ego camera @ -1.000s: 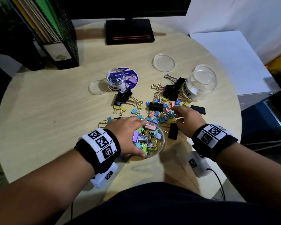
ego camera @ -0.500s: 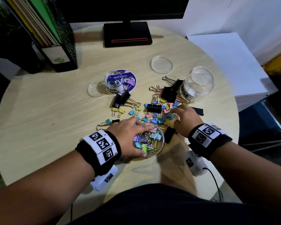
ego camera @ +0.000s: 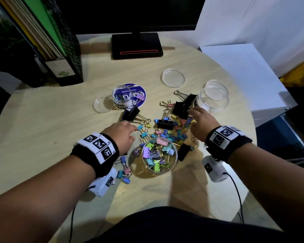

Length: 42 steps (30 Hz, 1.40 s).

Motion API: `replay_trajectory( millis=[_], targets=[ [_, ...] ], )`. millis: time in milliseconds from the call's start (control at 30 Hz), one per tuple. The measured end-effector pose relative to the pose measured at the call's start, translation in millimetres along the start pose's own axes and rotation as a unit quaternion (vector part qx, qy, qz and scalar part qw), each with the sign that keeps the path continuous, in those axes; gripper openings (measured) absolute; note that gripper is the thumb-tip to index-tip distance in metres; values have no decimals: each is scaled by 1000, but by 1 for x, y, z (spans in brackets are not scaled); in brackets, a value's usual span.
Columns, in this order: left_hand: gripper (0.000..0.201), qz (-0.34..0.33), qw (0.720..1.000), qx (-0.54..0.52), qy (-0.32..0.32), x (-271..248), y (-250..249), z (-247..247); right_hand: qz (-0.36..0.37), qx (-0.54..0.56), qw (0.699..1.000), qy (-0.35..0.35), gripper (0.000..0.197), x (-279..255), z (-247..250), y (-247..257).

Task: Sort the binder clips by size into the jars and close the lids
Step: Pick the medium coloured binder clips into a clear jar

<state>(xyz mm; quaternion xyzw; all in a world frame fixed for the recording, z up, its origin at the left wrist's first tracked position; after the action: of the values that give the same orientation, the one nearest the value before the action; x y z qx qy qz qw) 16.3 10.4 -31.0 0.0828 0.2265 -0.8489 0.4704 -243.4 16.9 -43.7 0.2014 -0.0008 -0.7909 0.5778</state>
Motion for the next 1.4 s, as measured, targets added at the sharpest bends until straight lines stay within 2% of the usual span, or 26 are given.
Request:
replay_trajectory(
  millis=[100, 267, 400, 500, 567, 700, 767, 933, 1033, 1100, 1233, 1400],
  targets=[
    [47, 23, 998, 39, 48, 8, 12, -5, -1, -38, 999, 34, 62, 14, -2, 8],
    [52, 19, 996, 34, 78, 18, 14, -11, 31, -98, 993, 66, 58, 16, -11, 28],
    [53, 23, 997, 21, 67, 20, 13, -14, 76, -93, 992, 47, 51, 6, -16, 38],
    [47, 25, 999, -1, 22, 12, 13, -4, 116, -65, 991, 4, 42, -4, -13, 39],
    [47, 28, 1000, -12, 1, 2, 17, 3, 143, -58, 988, 0, 36, -15, -9, 38],
    [70, 62, 994, 14, 90, -19, 25, 0, 152, -77, 983, 74, 31, -43, -13, 31],
    [70, 76, 991, 23, 105, -26, 27, -6, 142, -88, 981, 103, 31, -53, -19, 26],
    [45, 60, 996, -9, 68, -30, 17, -19, 108, -28, 985, 129, 37, -57, -25, 25],
    [43, 64, 996, -49, 41, -30, 11, -24, 107, 24, 991, 82, 34, -57, -20, 28],
    [49, 67, 995, -73, 18, -32, 7, -23, 97, 50, 992, 62, 29, -60, -17, 31],
    [58, 31, 992, -119, -21, -37, -6, -16, 96, 5, 992, 80, 27, -69, -18, 38],
    [42, 5, 979, -196, -51, -42, -12, -17, 91, -16, 993, 74, 28, -69, -22, 43]
  ],
)
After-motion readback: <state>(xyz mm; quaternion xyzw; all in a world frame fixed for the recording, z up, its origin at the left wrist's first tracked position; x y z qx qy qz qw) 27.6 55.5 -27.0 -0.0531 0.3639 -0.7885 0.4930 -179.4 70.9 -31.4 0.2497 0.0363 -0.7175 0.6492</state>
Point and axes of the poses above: each hand's wrist, its own x-axis towards the middle knuckle, its own z-axis out of the back of the hand, y = z × x, the point moved 4 cm from there along x, towards the middle knuckle, and after that the axes turned 11 degrees about -z, right-handed, at the moved point
